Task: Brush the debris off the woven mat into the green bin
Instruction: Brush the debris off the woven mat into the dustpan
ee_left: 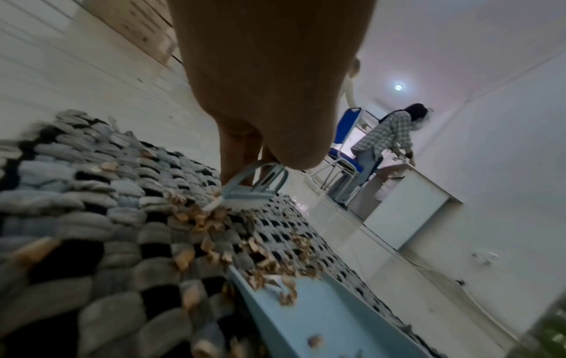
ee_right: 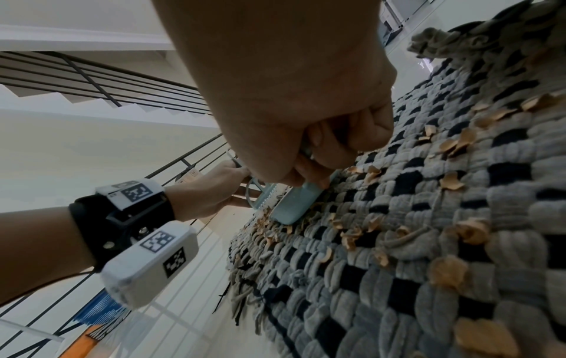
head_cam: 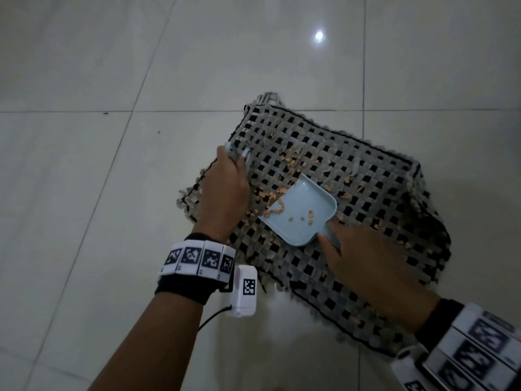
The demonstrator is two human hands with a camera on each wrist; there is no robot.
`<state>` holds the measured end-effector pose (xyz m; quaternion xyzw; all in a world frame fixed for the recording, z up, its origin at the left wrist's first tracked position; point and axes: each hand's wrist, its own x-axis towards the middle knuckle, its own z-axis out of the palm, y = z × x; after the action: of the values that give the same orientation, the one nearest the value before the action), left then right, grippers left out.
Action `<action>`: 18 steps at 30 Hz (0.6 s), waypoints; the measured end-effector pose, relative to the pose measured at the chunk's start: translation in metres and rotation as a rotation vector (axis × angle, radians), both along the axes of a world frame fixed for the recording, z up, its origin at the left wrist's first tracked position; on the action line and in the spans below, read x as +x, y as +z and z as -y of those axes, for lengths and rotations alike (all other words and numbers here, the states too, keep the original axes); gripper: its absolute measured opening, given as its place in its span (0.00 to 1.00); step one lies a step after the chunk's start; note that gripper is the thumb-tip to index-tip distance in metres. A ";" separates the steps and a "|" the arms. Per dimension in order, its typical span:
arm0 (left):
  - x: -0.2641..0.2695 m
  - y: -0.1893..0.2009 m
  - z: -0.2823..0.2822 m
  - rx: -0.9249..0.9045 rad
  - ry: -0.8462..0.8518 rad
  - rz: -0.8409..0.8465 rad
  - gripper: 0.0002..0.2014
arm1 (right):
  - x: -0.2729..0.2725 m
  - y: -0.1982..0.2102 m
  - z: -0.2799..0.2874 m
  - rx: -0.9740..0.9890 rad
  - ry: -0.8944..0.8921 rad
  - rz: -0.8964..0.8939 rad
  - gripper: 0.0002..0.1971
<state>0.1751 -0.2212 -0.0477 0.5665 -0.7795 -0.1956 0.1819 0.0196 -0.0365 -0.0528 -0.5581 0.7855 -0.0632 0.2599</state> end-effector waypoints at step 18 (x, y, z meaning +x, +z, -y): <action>-0.004 0.003 -0.008 -0.024 -0.056 -0.038 0.14 | -0.002 0.001 0.000 0.002 -0.011 -0.002 0.17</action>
<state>0.1713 -0.2128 -0.0447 0.5385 -0.7937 -0.2022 0.1978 0.0171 -0.0364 -0.0514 -0.5537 0.7889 -0.0633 0.2591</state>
